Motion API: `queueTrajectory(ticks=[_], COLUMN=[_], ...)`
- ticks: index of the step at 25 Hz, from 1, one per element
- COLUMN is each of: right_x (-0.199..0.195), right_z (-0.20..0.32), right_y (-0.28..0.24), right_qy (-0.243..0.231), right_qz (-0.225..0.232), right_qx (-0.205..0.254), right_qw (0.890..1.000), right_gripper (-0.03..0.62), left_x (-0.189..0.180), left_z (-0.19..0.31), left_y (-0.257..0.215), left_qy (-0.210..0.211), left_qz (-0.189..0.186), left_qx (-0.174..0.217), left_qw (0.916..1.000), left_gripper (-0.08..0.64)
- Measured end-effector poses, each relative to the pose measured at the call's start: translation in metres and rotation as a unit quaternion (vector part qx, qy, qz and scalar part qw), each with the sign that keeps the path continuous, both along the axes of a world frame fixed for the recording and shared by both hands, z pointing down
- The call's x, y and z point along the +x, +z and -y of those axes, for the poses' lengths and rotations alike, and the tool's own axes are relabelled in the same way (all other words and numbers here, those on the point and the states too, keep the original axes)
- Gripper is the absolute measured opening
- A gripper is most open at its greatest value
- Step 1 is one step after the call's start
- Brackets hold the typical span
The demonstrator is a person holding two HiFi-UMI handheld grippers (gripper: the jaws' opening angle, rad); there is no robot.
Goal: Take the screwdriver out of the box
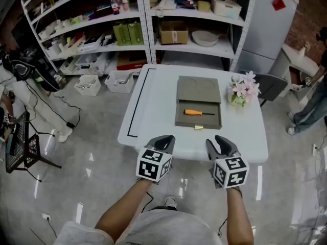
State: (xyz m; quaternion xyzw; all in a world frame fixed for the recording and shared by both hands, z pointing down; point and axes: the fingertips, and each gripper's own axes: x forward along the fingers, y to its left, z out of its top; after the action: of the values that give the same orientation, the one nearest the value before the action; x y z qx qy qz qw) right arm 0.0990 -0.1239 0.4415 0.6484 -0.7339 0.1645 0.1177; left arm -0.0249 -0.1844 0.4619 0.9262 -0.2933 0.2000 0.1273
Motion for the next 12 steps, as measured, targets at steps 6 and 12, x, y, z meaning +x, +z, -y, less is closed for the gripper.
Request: queueTrajectory(ticks=[6, 12], right_x=[0.001, 0.002], right_z=[0.022, 0.035], right_y=[-0.002, -0.002], right_qy=[0.009, 0.003], right_qz=[-0.015, -0.027], right_qx=[-0.008, -0.016], right_qw=[1.0, 1.0], right_gripper=[0.163, 0.175], left_x=[-0.001, -0.005], left_z=[0.028, 0.047], left_y=[-0.003, -0.003], left_qy=[0.011, 0.008], left_qz=[-0.009, -0.014], left_qx=[0.002, -0.001], left_qw=[0.9999, 0.9999], left_gripper=[0.005, 0.005])
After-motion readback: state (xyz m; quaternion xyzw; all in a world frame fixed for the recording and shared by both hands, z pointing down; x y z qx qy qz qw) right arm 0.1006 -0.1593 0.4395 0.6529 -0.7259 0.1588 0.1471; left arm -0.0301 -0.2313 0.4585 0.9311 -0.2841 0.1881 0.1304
